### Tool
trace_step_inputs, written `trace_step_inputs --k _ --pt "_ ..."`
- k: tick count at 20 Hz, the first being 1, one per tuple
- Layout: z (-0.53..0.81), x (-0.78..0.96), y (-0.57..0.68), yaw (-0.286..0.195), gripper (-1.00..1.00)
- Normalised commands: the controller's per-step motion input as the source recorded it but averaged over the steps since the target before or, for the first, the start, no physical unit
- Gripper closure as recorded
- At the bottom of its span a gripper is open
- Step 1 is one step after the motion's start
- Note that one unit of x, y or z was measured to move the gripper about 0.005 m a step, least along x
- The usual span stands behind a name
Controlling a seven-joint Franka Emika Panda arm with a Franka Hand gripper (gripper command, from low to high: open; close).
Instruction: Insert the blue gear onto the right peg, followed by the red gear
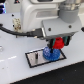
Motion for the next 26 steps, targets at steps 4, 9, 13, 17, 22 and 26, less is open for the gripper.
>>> trace_step_inputs --k 4,9,13,17,22,26 --pt "-0.09 0.17 -0.14 0.000 1.00" --pt "-0.03 0.16 -0.14 0.000 1.00" --pt "-0.16 0.13 -0.10 0.000 1.00" --pt "-0.06 0.05 0.01 0.000 1.00" --pt "0.09 0.02 -0.02 0.000 1.00" --pt "0.20 0.00 0.02 0.000 1.00"
